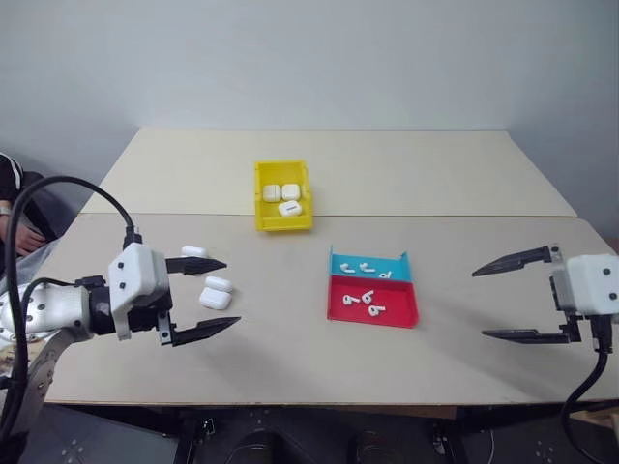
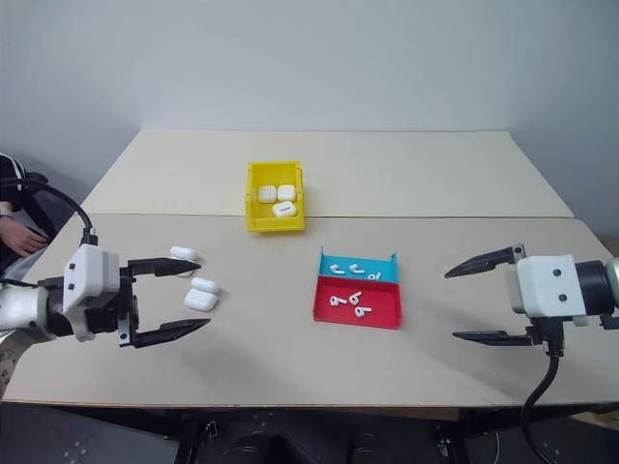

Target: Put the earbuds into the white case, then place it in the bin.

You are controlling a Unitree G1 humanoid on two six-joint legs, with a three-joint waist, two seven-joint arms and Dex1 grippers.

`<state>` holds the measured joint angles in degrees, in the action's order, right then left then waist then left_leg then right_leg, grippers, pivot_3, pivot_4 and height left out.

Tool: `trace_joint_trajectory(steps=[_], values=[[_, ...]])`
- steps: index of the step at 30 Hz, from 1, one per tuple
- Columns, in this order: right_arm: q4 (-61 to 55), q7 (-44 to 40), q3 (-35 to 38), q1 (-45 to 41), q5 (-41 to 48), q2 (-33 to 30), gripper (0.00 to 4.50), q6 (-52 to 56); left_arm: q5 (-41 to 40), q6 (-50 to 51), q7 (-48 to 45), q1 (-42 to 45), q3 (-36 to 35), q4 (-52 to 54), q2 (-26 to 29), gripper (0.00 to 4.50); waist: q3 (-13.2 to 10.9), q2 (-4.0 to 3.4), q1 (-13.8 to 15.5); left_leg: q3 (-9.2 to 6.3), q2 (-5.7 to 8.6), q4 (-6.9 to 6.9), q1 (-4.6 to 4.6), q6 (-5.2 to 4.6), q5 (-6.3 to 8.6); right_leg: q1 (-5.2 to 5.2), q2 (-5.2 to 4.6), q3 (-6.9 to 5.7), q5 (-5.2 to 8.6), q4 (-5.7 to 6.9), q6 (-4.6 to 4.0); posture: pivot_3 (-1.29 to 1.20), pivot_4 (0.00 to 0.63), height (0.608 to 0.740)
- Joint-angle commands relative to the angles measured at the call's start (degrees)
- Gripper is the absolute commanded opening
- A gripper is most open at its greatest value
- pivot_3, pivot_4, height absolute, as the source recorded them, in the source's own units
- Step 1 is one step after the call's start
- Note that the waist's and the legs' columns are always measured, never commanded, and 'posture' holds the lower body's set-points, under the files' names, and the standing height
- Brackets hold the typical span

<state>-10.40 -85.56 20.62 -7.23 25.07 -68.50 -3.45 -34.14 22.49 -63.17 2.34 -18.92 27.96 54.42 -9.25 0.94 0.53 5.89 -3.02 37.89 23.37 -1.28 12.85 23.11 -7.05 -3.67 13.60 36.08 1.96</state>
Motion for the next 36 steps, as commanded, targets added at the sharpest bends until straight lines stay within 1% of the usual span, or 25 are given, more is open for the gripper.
trace_joint_trajectory(steps=[1,2,9,12,14,16,17,18,20,21,22,23,24,26,28,32,36], values=[[-1.3,0.3,2.3,-0.2,1.6,-0.3,4.47,0.6,-1.2,1.9,1.5,0.4,-1.3,1.2,0.7,4.5,0.0,0.0,0.0,0.0,0.0,0.0,0.0,0.0,0.0,0.0,0.0,0.0,0.0,0.0,0.0,0.0,0.15,0.74],[-1.3,0.3,2.4,0.1,1.5,-0.2,4.47,0.6,-2.1,5.0,3.0,0.2,-1.6,1.9,1.3,4.5,0.0,0.0,0.1,0.0,0.0,0.0,0.01,0.0,0.0,0.0,0.0,0.0,0.0,0.0,0.0,0.0,0.15,0.74],[-1.3,1.7,0.5,-0.3,0.8,0.1,4.47,1.1,1.2,7.2,9.4,-1.6,-2.7,6.8,1.0,4.5,0.0,0.0,0.1,-0.02,0.0,0.0,0.0,0.0,0.0,0.0,0.0,0.0,0.0,0.01,0.0,0.0,0.15,0.74],[-0.7,2.6,-1.1,-1.1,0.0,0.3,4.47,1.2,4.3,11.7,16.5,-1.9,-2.0,9.9,0.7,4.5,0.0,0.0,0.0,-0.03,0.01,0.0,-0.01,0.0,0.0,-0.01,0.0,0.01,0.0,0.0,0.0,0.0,0.15,0.74],[-0.6,3.4,-1.8,-1.6,-0.5,0.3,4.47,1.7,6.8,14.6,22.3,-2.3,-1.2,12.9,-0.7,4.5,0.0,0.0,0.0,-0.05,0.01,0.0,-0.02,0.0,0.0,-0.01,0.0,0.02,0.0,0.01,0.0,0.0,0.15,0.74],[-1.1,3.9,-1.8,-1.5,-0.2,0.3,4.47,2.8,4.0,18.8,25.8,-3.2,-2.5,17.5,-2.8,4.5,0.0,0.01,0.1,-0.13,0.02,0.0,-0.01,0.0,0.0,-0.01,0.0,0.03,0.0,0.01,0.0,0.0,0.15,0.74],[-1.4,4.0,-1.6,-1.2,0.1,0.4,4.47,3.3,1.3,23.6,28.1,-2.8,-3.2,19.9,-3.3,4.5,0.0,0.02,0.1,-0.17,0.02,0.0,0.01,0.0,0.0,-0.01,0.0,0.03,0.0,0.0,0.0,0.0,0.15,0.74],[-1.7,4.1,-1.3,-0.8,0.2,0.4,4.47,3.6,-0.9,30.9,30.6,-1.3,-3.0,21.9,-2.5,4.5,0.0,0.05,0.1,-0.3,0.02,0.0,0.01,-0.01,0.0,-0.02,-0.01,0.05,0.0,0.0,0.0,0.0,0.15,0.74],[-2.3,4.5,-1.0,0.0,0.0,0.5,4.47,4.3,-2.9,44.6,34.7,3.0,-0.5,24.6,0.8,4.5,0.0,0.07,0.3,-0.46,0.02,0.0,0.02,0.0,0.0,-0.02,-0.01,0.04,0.0,0.01,0.01,0.0,0.15,0.74],[-2.5,4.8,-1.0,0.4,-0.1,0.7,4.47,4.6,-3.9,52.0,36.1,6.6,1.2,25.0,2.0,4.5,0.0,0.07,0.4,-0.52,0.05,0.0,-0.01,0.04,-0.02,-0.06,-0.01,-0.01,0.0,0.05,0.02,0.0,0.15,0.74],[-2.7,5.2,-1.1,0.9,-0.4,0.9,4.47,4.8,-4.4,60.6,38.0,11.9,3.4,24.1,1.6,4.5,0.0,0.07,0.5,-0.57,0.06,0.0,-0.03,0.08,-0.05,-0.09,0.0,-0.05,0.01,0.06,0.03,0.0,0.15,0.74],[-3.0,5.6,-1.2,1.4,-0.7,1.1,4.47,5.1,-4.4,66.0,40.7,16.1,5.0,22.5,0.1,4.5,0.0,0.06,0.7,-0.6,0.08,0.0,-0.07,0.08,-0.05,-0.12,0.0,-0.05,0.03,0.07,0.06,0.0,0.15,0.74],[-3.5,6.0,-1.3,1.9,-0.9,1.2,4.47,5.4,-4.7,69.0,44.3,20.2,6.9,19.2,-1.4,4.5,0.0,0.07,0.7,-0.65,0.12,0.0,-0.18,0.08,-0.05,-0.27,0.0,-0.07,0.09,0.06,0.16,0.0,0.15,0.74],[-4.5,6.8,-1.4,2.6,-1.0,1.4,4.47,6.6,-5.8,70.0,50.6,24.8,9.2,14.7,-3.7,4.5,0.0,0.09,0.6,-0.71,0.13,0.0,-0.31,0.07,-0.05,-0.46,0.0,-0.09,0.12,0.01,0.24,0.0,0.15,0.74],[-5.3,7.4,-1.3,3.2,-0.8,1.6,4.47,7.8,-10.1,70.0,54.1,27.2,11.6,12.8,-2.4,4.5,-0.1,0.22,0.1,-0.76,0.13,0.0,-0.31,0.06,-0.04,-0.46,0.0,-0.08,0.04,0.0,0.09,0.0,0.15,0.74],[-6.2,8.8,-1.3,3.7,-0.7,1.8,4.47,10.0,-21.7,70.0,63.7,30.2,14.4,6.5,0.7,4.5,-0.1,0.28,-0.1,-0.74,0.11,0.0,-0.17,0.09,-0.06,-0.28,-0.02,0.02,0.02,0.01,0.05,0.0,0.15,0.74],[-6.6,9.8,-3.2,3.6,-1.4,2.5,4.47,10.7,-33.0,70.0,74.3,34.4,17.0,-4.0,0.9,4.5,-0.1,0.3,0.2,-0.8,0.11,0.0,-0.23,0.09,-0.05,-0.34,-0.02,-0.04,0.02,0.04,0.04,0.0,0.15,0.74]])
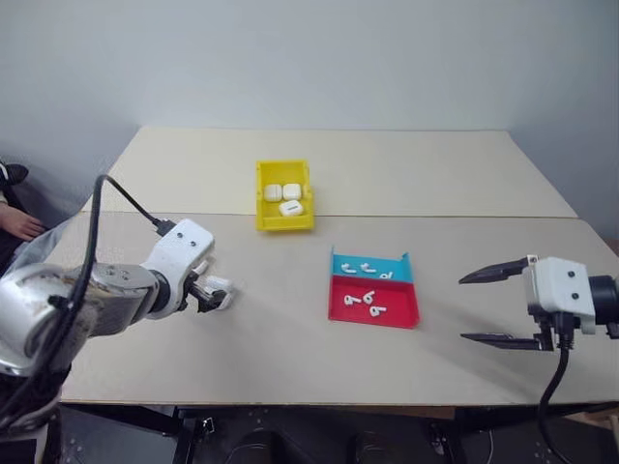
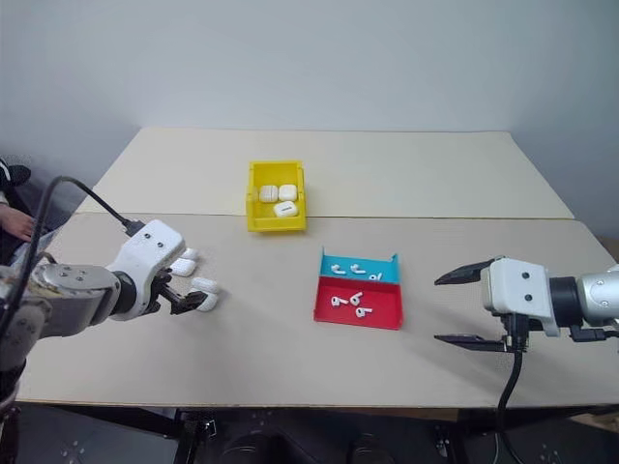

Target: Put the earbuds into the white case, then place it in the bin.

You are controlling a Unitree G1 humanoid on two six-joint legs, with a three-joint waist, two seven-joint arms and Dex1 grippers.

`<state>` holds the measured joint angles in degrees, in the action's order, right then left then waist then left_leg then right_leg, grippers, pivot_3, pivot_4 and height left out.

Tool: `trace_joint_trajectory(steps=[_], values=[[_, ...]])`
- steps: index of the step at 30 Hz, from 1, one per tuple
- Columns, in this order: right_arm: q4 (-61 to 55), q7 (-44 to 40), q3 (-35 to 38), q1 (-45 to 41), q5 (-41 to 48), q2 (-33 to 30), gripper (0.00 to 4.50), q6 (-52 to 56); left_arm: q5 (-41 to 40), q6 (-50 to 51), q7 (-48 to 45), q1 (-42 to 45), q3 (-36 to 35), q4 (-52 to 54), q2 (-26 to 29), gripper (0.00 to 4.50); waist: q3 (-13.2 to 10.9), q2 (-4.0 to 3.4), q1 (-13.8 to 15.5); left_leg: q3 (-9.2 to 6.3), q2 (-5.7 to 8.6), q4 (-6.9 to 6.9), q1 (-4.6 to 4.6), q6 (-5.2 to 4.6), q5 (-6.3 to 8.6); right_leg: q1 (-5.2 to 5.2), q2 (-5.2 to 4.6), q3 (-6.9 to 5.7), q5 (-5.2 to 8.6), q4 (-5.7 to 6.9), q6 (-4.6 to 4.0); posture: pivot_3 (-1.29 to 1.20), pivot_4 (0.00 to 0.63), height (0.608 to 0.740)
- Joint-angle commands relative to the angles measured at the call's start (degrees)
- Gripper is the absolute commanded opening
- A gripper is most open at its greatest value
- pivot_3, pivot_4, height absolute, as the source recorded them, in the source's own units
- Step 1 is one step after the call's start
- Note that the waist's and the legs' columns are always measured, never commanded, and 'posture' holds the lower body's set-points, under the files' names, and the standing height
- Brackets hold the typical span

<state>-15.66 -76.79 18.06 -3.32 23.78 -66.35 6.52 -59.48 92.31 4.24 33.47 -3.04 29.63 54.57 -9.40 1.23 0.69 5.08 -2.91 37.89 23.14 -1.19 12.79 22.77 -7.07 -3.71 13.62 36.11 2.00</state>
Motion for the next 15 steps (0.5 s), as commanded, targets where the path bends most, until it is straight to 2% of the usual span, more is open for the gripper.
trace_joint_trajectory(steps=[1,5,15], values=[[-1.4,1.3,-1.1,-0.6,-0.4,0.4,4.47,1.0,-10.6,0.2,9.3,4.4,1.7,-7.7,0.7,4.5,0.0,0.01,0.1,-0.01,0.0,0.0,0.0,0.0,0.0,-0.01,0.0,-0.03,0.0,0.0,-0.01,0.0,0.15,0.74],[-1.5,2.2,-2.3,-1.4,-0.2,0.5,4.47,2.5,-20.4,0.2,18.9,7.5,4.1,-14.8,0.1,4.5,0.0,0.01,0.1,-0.04,0.03,0.0,0.03,0.0,0.0,-0.01,-0.02,-0.03,0.0,-0.02,-0.01,0.0,0.15,0.74],[-0.8,2.0,-1.1,-0.4,-0.7,-0.1,4.47,3.2,-30.6,0.1,36.8,10.6,9.2,-24.5,-5.9,4.5,0.0,0.03,0.1,-0.03,0.06,0.01,0.04,0.11,-0.07,-0.01,-0.03,-0.03,-0.01,-0.01,-0.02,0.0,0.15,0.74]])
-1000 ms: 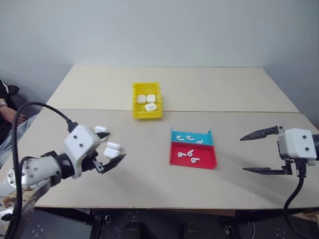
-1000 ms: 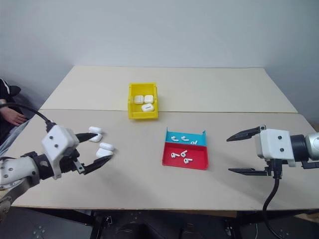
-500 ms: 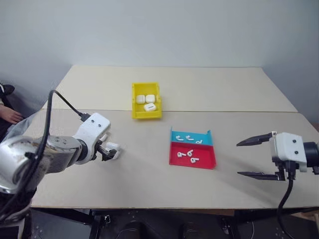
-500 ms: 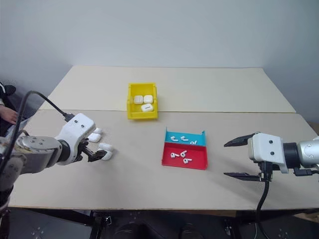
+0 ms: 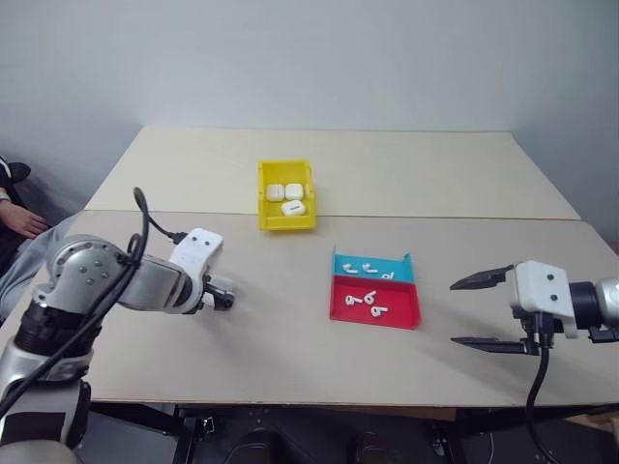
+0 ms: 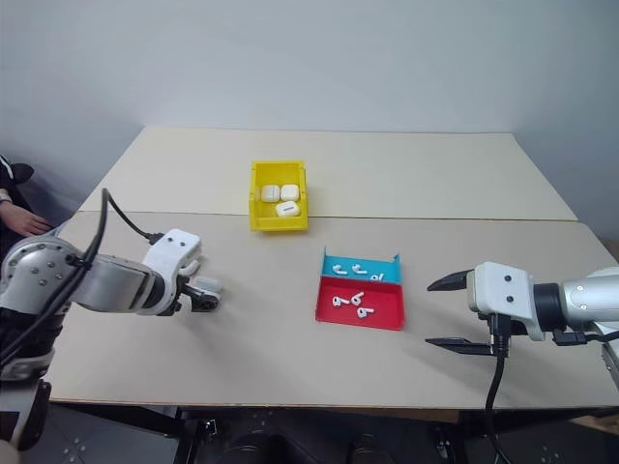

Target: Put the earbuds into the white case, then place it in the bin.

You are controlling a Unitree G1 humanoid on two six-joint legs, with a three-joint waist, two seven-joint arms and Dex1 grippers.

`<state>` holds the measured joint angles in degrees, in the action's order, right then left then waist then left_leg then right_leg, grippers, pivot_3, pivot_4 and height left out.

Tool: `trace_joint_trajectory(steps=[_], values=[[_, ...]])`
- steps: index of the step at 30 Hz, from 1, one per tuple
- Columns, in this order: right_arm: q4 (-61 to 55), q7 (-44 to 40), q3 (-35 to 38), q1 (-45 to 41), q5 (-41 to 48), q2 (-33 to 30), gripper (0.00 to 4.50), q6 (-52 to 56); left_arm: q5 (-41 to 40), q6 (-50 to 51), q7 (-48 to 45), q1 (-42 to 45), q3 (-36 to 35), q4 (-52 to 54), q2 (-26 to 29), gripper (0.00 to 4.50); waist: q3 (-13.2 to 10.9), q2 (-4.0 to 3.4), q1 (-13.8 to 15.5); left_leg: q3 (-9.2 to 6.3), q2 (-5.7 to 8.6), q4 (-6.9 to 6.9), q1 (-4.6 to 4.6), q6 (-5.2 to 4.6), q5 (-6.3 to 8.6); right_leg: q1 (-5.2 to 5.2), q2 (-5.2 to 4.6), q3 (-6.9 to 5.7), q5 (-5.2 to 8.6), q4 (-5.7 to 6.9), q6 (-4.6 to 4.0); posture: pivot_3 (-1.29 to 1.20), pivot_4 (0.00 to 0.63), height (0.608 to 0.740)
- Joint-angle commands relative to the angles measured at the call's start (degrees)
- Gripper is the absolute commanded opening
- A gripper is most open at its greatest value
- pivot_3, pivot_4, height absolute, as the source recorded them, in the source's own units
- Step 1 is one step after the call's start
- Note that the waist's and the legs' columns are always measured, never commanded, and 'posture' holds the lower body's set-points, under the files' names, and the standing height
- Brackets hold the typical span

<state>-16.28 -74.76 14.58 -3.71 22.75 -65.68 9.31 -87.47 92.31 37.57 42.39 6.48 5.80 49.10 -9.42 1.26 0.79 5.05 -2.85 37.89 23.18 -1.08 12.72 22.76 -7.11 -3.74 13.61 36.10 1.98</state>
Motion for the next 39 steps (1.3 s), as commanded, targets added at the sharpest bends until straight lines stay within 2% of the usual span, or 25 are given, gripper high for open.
trace_joint_trajectory(steps=[1,4,12,19,30,34,37,39], values=[[-0.2,0.0,2.5,0.1,0.3,-0.8,4.47,0.4,-2.6,-0.1,4.9,1.7,-0.1,-1.0,-1.2,4.5,0.0,-0.01,0.0,0.01,0.0,0.0,0.0,0.02,-0.01,0.0,0.0,0.01,0.0,0.0,0.0,0.0,0.15,0.74],[-0.1,0.3,2.5,0.0,0.1,-0.8,4.47,0.7,-1.9,-0.2,7.9,1.9,0.4,-2.2,-3.5,4.5,0.0,0.01,0.0,0.02,0.02,0.0,-0.05,0.2,-0.12,-0.07,-0.01,0.0,0.0,-0.01,0.0,0.0,0.15,0.74],[0.3,0.9,2.6,0.2,-0.6,-0.5,4.47,0.8,-1.5,0.2,10.3,1.9,1.0,-4.0,-5.4,4.5,0.0,0.01,0.1,0.03,0.02,0.0,-0.03,0.28,-0.16,-0.06,-0.01,-0.01,0.0,-0.02,0.0,0.0,0.15,0.74],[0.1,2.1,2.3,0.2,-1.0,-0.1,4.47,1.3,-0.1,0.2,10.4,1.8,1.0,-5.8,-7.6,4.5,0.0,0.01,0.1,0.03,0.04,0.0,-0.02,0.29,-0.17,-0.08,-0.02,-0.02,0.0,-0.04,0.0,0.0,0.15,0.74],[0.1,3.6,2.1,1.0,-1.7,0.1,4.47,1.4,3.3,0.2,7.3,1.8,2.0,-5.9,-7.2,4.5,0.0,0.01,0.1,0.03,0.04,0.0,-0.16,0.27,-0.16,-0.2,-0.02,-0.04,0.0,-0.03,0.0,0.0,0.15,0.74],[0.1,3.9,2.0,1.0,-1.7,0.1,4.5,1.6,3.7,0.2,6.1,1.9,2.4,-5.5,-6.7,3.69,0.0,0.01,0.1,0.03,0.04,0.0,-0.16,0.27,-0.16,-0.21,-0.02,-0.04,0.0,-0.03,0.0,0.0,0.15,0.74],[0.2,4.1,1.8,0.9,-1.7,0.2,4.5,1.7,5.1,0.2,5.7,2.1,2.8,-4.5,-6.1,2.83,0.0,0.01,0.0,0.03,0.04,0.0,-0.17,0.27,-0.16,-0.21,-0.02,-0.04,0.0,-0.03,0.0,0.0,0.15,0.74],[0.3,4.4,1.6,0.8,-1.8,0.2,4.5,1.8,6.7,0.2,5.4,2.1,3.1,-3.4,-5.7,2.78,0.0,0.02,0.0,0.03,0.04,0.0,-0.19,0.27,-0.16,-0.21,-0.02,-0.04,0.0,-0.02,0.0,0.0,0.15,0.74]])
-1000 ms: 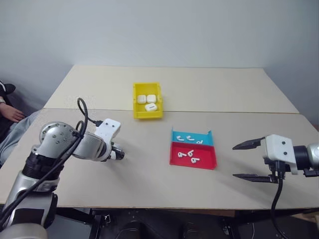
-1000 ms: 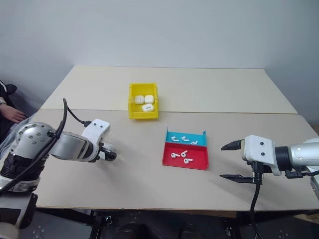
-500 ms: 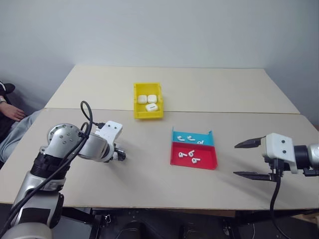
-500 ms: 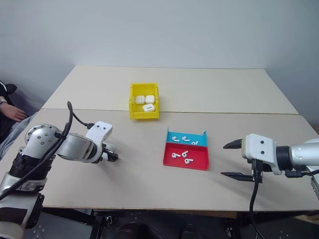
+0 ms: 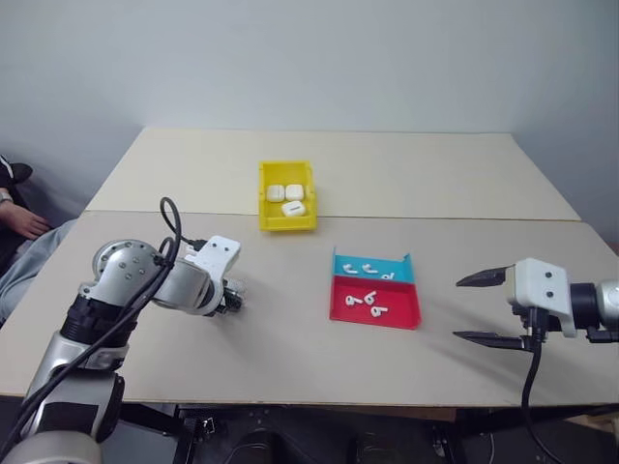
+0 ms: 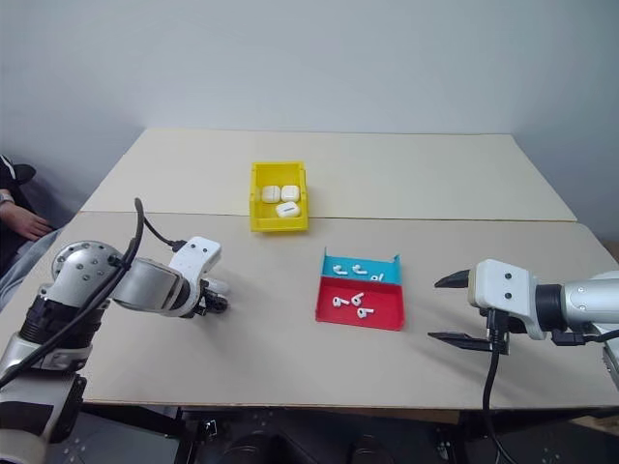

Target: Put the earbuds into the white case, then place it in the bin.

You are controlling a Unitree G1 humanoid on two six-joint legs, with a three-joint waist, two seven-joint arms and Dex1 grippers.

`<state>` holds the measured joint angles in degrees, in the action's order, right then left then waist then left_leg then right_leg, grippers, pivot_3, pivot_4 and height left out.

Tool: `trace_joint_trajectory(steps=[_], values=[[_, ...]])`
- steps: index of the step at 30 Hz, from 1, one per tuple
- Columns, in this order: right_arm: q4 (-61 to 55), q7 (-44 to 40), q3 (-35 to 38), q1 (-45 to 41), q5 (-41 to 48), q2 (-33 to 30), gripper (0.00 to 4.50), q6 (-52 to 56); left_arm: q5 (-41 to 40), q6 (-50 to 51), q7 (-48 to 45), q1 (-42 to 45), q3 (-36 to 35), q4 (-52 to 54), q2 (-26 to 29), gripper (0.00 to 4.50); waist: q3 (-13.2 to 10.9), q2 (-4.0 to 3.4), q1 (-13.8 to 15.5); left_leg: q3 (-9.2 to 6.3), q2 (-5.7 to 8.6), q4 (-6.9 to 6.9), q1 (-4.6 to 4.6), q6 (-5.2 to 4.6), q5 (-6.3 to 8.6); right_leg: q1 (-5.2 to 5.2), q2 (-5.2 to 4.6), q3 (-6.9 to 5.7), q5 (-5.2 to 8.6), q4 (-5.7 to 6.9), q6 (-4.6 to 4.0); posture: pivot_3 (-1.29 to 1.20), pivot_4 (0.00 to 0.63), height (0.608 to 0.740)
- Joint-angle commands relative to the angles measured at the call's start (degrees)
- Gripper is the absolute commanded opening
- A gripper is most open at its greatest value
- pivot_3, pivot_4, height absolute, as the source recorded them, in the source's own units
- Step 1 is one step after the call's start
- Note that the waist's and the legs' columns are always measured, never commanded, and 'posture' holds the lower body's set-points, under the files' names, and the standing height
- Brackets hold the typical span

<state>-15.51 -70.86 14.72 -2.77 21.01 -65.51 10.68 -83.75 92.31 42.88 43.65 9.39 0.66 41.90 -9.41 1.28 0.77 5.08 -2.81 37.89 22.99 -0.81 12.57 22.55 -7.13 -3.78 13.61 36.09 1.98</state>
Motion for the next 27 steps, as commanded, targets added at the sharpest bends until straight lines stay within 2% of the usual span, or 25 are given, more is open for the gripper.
trace_joint_trajectory(steps=[1,7,9,10,12,14,15,16,18,21,24,27], values=[[-0.3,0.5,1.4,-0.2,-0.1,0.1,4.5,0.3,3.4,0.2,-0.2,0.9,-0.1,2.1,1.6,2.78,0.0,0.0,0.0,0.0,0.0,0.0,0.0,0.0,0.0,0.0,0.0,0.0,0.0,0.0,0.0,0.0,0.15,0.74],[-0.4,0.8,1.7,-1.1,-0.2,-0.1,4.5,-0.3,7.7,0.2,-5.3,1.0,-0.6,12.4,3.9,2.78,0.0,0.03,0.0,0.0,0.0,0.0,0.2,0.03,-0.02,0.14,0.0,-0.01,0.0,-0.04,0.0,0.0,0.15,0.74],[-1.3,0.2,2.2,-2.0,0.4,-0.8,4.5,-0.4,10.5,-3.6,-10.5,0.5,-2.7,20.8,5.2,2.78,0.0,0.06,0.1,0.02,0.01,0.0,0.2,0.03,-0.02,0.15,-0.02,0.0,0.0,-0.06,0.0,0.0,0.15,0.74],[-2.1,-0.3,2.2,-2.6,0.8,-1.6,4.5,0.2,12.8,-7.3,-14.5,-0.1,-3.5,25.1,6.3,2.78,0.0,0.08,0.1,0.03,0.01,0.0,0.25,0.03,-0.02,0.18,-0.02,-0.01,0.0,-0.08,0.0,0.0,0.15,0.74],[-3.3,-0.9,1.5,-3.9,0.6,-2.6,4.5,0.4,24.2,-21.5,-24.7,-3.8,-2.0,33.2,9.7,2.78,0.0,0.06,0.1,0.06,0.01,0.0,0.35,0.06,-0.03,0.31,-0.03,0.01,-0.01,-0.06,0.0,0.0,0.15,0.74],[-4.7,-1.9,0.1,-6.6,1.7,-3.6,4.5,1.3,32.5,-33.2,-34.6,-9.5,-1.5,35.9,11.3,2.78,0.0,0.02,-0.1,0.25,0.01,-0.04,0.31,0.11,-0.06,0.37,-0.02,0.07,-0.01,-0.07,-0.02,0.0,0.15,0.74],[-5.3,-2.6,-1.0,-8.3,2.3,-4.4,4.5,2.4,38.6,-43.8,-40.4,-14.0,-1.2,35.8,11.1,2.78,0.0,-0.07,-0.2,0.37,0.01,-0.05,0.27,0.12,-0.06,0.34,-0.02,0.06,-0.01,-0.07,-0.03,0.0,0.15,0.74],[-5.9,-3.0,-2.4,-10.2,2.3,-5.0,4.5,3.2,44.6,-55.2,-45.9,-18.7,-1.0,34.6,9.8,2.78,0.1,-0.19,-0.3,0.48,-0.01,-0.05,0.26,0.12,-0.06,0.35,-0.01,0.08,-0.02,-0.07,-0.04,0.0,0.15,0.74],[-7.0,-4.2,-6.4,-14.1,0.3,-6.5,4.5,3.9,51.9,-70.2,-54.9,-24.7,0.4,31.0,6.5,2.78,0.1,-0.17,-0.1,0.68,-0.03,-0.05,0.23,0.1,-0.05,0.35,-0.01,0.06,-0.01,-0.05,-0.08,0.0,0.15,0.74],[-7.6,-7.0,-11.8,-18.1,-3.7,-7.5,4.5,0.5,57.7,-94.8,-68.7,-28.4,1.4,21.9,-2.4,2.78,0.1,-0.21,0.6,0.68,-0.07,-0.03,0.38,-0.26,0.16,0.48,0.02,-0.01,-0.06,-0.09,-0.15,0.0,0.15,0.74],[-6.8,-11.3,-18.6,-23.4,-7.7,-6.8,4.5,-2.6,59.3,-100.2,-74.2,-29.7,2.1,15.4,-8.6,2.78,0.1,-0.2,0.7,0.62,-0.09,0.05,0.64,-0.35,0.21,0.59,0.02,-0.1,-0.07,-0.17,-0.14,0.0,0.15,0.74],[-5.6,-13.5,-26.9,-31.5,-12.0,-2.7,4.5,1.7,59.1,-112.7,-83.4,-30.2,1.9,5.1,-15.1,2.78,0.2,-0.24,0.2,0.71,-0.06,0.13,0.66,-0.39,0.23,0.61,-0.02,-0.01,-0.1,-0.17,-0.06,0.0,0.15,0.74]])
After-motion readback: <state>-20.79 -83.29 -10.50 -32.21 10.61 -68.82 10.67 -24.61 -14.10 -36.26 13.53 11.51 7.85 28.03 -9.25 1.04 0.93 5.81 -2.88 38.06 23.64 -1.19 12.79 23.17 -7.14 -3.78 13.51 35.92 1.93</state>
